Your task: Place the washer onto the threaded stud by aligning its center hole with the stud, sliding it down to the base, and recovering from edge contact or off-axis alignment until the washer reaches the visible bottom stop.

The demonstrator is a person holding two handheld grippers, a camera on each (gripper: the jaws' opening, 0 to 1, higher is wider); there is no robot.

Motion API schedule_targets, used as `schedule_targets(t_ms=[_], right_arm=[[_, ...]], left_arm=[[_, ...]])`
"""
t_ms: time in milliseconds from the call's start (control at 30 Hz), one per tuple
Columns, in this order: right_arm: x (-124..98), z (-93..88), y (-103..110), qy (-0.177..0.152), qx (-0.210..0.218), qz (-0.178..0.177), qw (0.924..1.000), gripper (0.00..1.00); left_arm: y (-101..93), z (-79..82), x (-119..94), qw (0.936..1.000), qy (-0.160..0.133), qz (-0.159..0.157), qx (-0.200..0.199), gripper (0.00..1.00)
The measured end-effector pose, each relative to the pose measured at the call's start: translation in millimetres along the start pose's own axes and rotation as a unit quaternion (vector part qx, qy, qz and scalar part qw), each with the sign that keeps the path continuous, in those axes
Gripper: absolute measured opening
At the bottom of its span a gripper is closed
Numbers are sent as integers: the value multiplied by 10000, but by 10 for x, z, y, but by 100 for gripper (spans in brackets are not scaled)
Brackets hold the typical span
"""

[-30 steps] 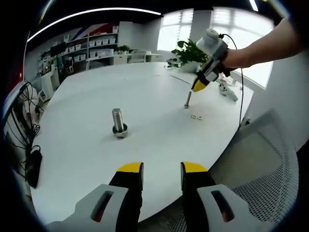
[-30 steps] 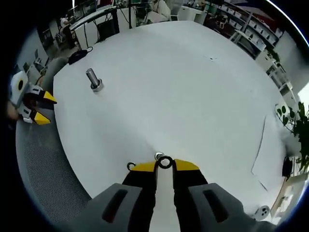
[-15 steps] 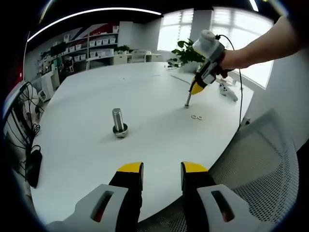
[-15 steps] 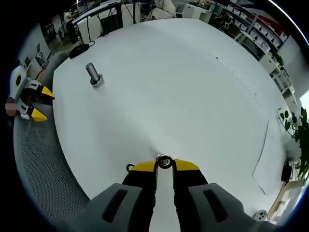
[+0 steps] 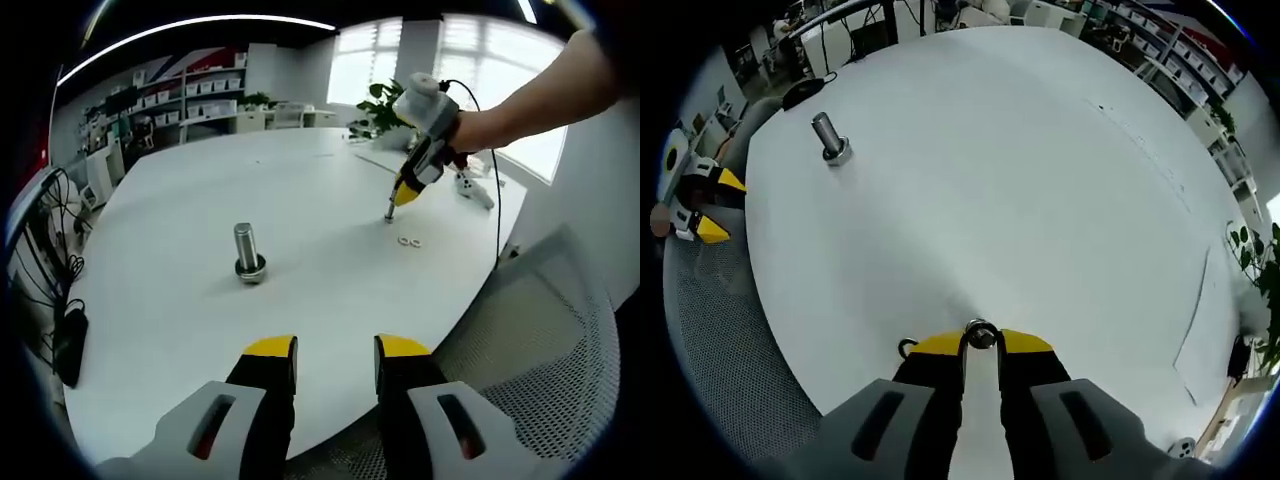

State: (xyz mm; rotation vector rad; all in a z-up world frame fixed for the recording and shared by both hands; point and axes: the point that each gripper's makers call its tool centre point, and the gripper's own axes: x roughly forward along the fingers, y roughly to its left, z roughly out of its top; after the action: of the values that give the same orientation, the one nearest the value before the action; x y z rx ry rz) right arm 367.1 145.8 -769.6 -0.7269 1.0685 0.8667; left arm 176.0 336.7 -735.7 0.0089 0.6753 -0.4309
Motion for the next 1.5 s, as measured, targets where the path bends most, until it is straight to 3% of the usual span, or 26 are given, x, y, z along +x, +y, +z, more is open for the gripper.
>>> schedule_targets(t_ms=[567,1500], right_arm=[[203,-112,0,274,-28,88,9996,15],[192,-172,12,310,171,187,9992,23]], left_arm=[[13,-24,9,10000,67,36,-5,28],[52,-36,9,9998,100,134,-54,27]])
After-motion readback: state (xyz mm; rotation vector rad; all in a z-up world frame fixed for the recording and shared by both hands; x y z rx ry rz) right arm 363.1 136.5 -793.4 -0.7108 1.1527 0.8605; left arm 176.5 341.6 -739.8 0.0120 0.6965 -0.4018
